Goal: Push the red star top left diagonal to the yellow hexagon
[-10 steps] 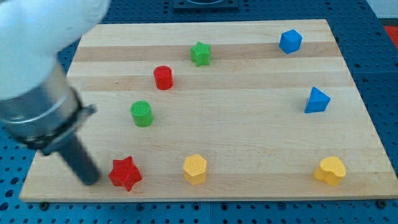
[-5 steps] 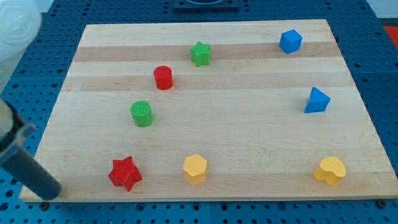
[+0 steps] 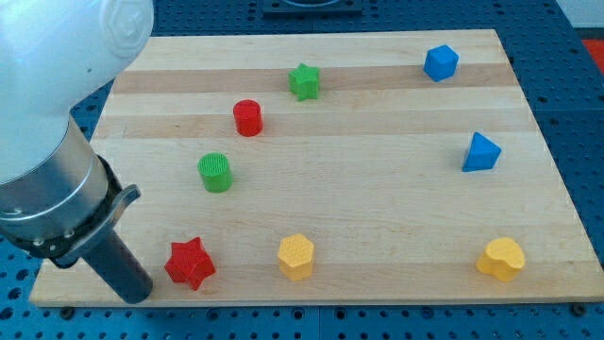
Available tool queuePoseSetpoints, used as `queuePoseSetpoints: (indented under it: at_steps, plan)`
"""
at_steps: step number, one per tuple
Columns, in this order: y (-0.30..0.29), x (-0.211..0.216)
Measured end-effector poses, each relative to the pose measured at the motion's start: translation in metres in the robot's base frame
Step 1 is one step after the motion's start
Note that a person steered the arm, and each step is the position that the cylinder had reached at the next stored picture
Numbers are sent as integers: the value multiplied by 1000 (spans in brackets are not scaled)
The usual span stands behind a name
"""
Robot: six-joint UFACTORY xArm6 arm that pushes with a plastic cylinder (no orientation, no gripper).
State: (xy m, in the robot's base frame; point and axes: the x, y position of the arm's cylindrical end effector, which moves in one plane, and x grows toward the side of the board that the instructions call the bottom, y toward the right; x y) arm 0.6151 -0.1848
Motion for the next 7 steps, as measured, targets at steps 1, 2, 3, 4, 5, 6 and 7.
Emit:
queuePoseSetpoints:
  at_steps: [1,2,3,4,5,6,7]
  plan:
    - [26,-32]
    - [26,-33]
    - [13,-34]
    - [-7,-33]
    - [-7,1]
    - [-2,3]
    - [15,3]
